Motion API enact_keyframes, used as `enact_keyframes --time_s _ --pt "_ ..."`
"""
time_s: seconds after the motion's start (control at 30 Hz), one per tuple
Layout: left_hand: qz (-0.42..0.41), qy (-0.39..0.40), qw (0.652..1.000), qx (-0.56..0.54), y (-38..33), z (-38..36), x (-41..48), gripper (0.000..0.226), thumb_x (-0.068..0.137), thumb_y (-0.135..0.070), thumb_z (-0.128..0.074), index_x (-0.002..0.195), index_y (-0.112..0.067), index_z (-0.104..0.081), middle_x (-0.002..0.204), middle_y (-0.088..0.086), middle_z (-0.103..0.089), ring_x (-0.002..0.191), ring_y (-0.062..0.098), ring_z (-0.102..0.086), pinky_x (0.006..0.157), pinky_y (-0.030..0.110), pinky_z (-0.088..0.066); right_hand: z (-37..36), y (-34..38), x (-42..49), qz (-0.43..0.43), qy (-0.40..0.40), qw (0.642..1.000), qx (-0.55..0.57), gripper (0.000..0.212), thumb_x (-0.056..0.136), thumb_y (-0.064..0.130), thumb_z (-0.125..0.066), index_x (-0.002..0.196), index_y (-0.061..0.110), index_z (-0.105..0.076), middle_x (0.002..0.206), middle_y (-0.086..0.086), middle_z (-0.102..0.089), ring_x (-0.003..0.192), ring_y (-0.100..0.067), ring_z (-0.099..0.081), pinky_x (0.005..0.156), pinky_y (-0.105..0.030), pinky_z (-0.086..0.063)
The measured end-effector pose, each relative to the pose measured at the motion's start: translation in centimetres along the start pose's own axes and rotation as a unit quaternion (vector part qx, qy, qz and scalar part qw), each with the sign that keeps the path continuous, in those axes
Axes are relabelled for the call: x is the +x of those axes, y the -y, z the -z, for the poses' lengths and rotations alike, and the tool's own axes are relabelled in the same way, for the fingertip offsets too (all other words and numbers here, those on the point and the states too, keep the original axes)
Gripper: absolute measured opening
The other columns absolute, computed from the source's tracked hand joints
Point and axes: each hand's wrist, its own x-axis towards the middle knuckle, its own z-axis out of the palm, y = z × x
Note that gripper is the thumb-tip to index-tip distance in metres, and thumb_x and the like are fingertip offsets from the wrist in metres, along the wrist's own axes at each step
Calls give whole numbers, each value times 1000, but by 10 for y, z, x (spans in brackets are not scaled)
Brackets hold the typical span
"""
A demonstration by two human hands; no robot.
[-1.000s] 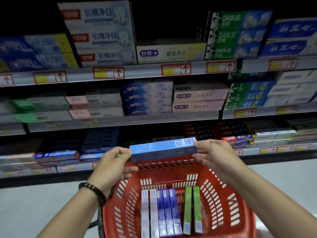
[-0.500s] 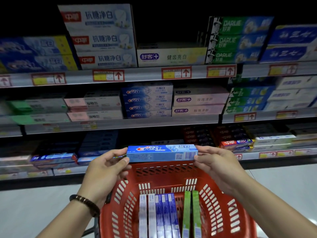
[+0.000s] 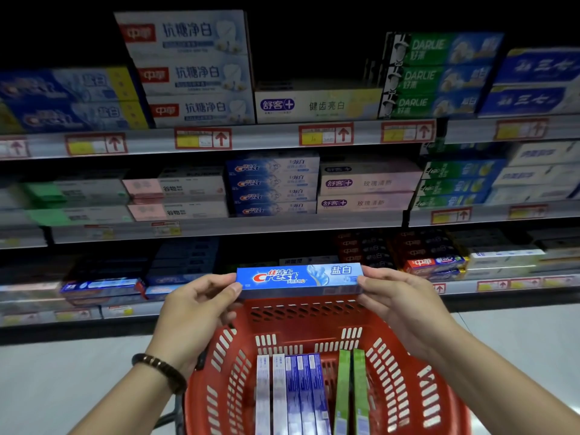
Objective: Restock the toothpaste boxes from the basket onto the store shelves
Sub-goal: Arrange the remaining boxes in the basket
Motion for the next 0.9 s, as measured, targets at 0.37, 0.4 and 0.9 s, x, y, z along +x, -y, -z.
enact_keyframes --time_s 0.37,0.4,0.9 --pt "-5 -18 1000 2 -3 0 -1 17 94 -3 -72 106 -15 -72 91 10 -80 99 29 -76 92 47 -61 -5 -3 -4 -5 -12 1000 -27 23 87 -9 -77 107 2 -77 101 -17 -81 93 -30 -81 78 -35 -67" --pt "-3 -22 1000 -3 -4 0 -1 19 94 -2 -71 109 -15 -71 91 11 -80 99 26 -76 91 45 -61 -6 -4 -4 -6 -15 1000 -25 23 87 -10 -77 106 1 -77 100 -17 -81 92 -30 -81 75 -32 -67" --pt "-8 -35 997 67 0 22 5 14 97 -18 -72 107 -26 -69 101 -2 -78 93 11 -76 84 42 -64 -39 -28 10 43 -35 997 -44 27 88 -13 -75 112 0 -70 98 -20 -80 97 -31 -80 93 -43 -62"
